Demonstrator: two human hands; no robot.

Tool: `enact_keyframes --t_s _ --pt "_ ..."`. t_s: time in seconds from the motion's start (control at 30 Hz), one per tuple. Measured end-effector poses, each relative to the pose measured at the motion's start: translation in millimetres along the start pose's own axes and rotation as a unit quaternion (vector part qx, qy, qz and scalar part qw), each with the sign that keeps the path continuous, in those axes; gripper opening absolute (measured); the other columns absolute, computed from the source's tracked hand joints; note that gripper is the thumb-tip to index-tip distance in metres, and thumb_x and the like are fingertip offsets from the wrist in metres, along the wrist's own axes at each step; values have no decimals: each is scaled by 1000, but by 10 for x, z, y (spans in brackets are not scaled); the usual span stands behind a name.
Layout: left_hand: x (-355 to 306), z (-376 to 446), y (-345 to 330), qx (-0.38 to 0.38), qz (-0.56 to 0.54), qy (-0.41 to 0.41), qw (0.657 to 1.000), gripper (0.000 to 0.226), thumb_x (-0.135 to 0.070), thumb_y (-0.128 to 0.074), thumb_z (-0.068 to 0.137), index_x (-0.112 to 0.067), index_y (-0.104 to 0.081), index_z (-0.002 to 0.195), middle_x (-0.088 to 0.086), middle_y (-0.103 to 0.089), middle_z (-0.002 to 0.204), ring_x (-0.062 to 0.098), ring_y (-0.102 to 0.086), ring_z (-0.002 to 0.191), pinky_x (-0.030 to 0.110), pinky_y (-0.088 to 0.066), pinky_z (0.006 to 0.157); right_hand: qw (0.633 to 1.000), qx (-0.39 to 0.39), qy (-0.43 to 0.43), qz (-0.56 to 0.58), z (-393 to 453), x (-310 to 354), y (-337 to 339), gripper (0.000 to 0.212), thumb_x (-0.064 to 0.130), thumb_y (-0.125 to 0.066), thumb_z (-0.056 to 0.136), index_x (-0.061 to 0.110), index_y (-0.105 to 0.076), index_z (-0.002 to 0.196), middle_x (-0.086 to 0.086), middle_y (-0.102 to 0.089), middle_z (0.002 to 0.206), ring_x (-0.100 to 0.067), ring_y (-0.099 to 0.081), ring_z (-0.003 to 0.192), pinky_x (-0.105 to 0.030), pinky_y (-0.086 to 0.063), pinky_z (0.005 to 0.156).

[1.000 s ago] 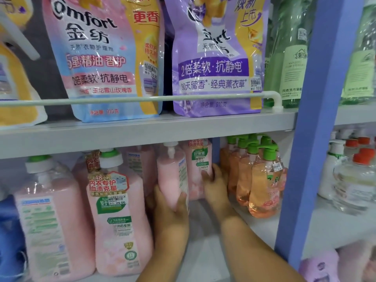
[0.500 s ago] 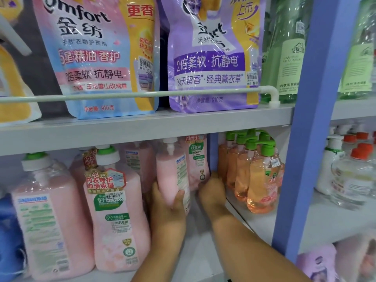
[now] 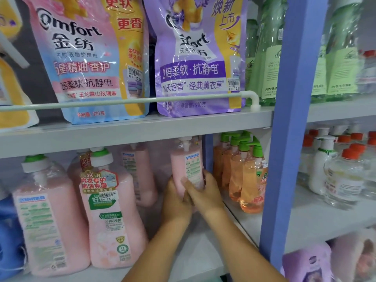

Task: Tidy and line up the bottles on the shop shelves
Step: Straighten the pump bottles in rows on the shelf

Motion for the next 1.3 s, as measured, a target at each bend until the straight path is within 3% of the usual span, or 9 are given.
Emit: enact_keyframes --t_s 0.13,0.33,0.6,0.83,0.97,1.07,1.13,1.2,1.3 --pt "-10 -329 -106 -29 100 -17 994 26 -32 -67 89 -30 -52 110 -5 -55 109 14 -57 99 35 -52 86 991 -15 26 -131 -59 137 155 91 75 -73 53 33 -55 131 0 -40 122 -10 -46 111 -18 -41 101" --pt "129 -86 93 -31 -56 84 994 12 -23 -68 86 -25 -61 95 -1 -72 98 21 -68 89 26 -52 78 999 -20 27 30 -34 11 228 50 18 -66 97 23 -51 144 5 -65 129 -14 -63 118 -11 -45 86" --pt "114 243 -176 61 28 -28 997 45 -6 -74 82 -19 -69 124 4 -73 118 21 -71 107 41 -59 94 987 -146 -34 -63 11 -189 426 39 25 -62 98 17 -54 135 -7 -60 135 -24 -61 116 -30 -48 93" --pt "54 24 -131 23 106 -27 994 19 -9 -57 100 -24 -67 105 7 -71 113 18 -64 95 20 -41 76 982 -102 15 -157 145 -106 132 102 39 -92 66 9 -38 147 -13 -52 129 -30 -53 120 -41 -49 100" --pt "-519 -710 488 -57 42 -203 977 35 -8 -58 92 -34 -68 114 -11 -67 125 10 -62 121 12 -39 103 993 -52 -8 -110 279 -219 105 99 31 -94 65 9 -38 144 -14 -52 128 -35 -55 122 -47 -52 100" --pt "-783 -1269 1356 -240 77 -374 892 24 -20 -61 88 -27 -65 110 4 -65 128 14 -56 130 20 -37 111 988 -70 -18 -134 230 -193 85 112 29 -94 65 6 -28 153 -15 -43 136 -35 -46 128 -45 -42 110" --pt "-636 -1316 1780 -324 79 -342 879 42 -28 -70 82 -11 -61 119 18 -59 129 26 -56 126 33 -41 113 970 -174 55 -161 74 14 102 99 27 -87 71 0 -34 150 -16 -40 136 -36 -44 126 -44 -41 110" --pt "-412 -1086 1872 -284 24 -208 936 83 -31 -88 67 -7 -51 137 18 -51 141 29 -52 131 47 -44 113 937 -258 199 -129 -160 366 1 58 29 -72 78 9 -53 129 -4 -47 120 -22 -52 109 -36 -48 97" --pt "-223 -910 1643 -207 111 -129 963 125 -8 -104 45 2 -37 150 25 -40 149 29 -40 136 45 -44 109 974 -73 206 -57 -136 598 -604 36 28 -65 87 21 -59 122 5 -59 112 -15 -62 101 -29 -52 89"
Point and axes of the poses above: each hand's wrist, its own z-axis towards the middle knuckle, its own y-axis out of the back of the hand, x = y × z, the point moved 7 cm from there along z, towards the middle knuckle
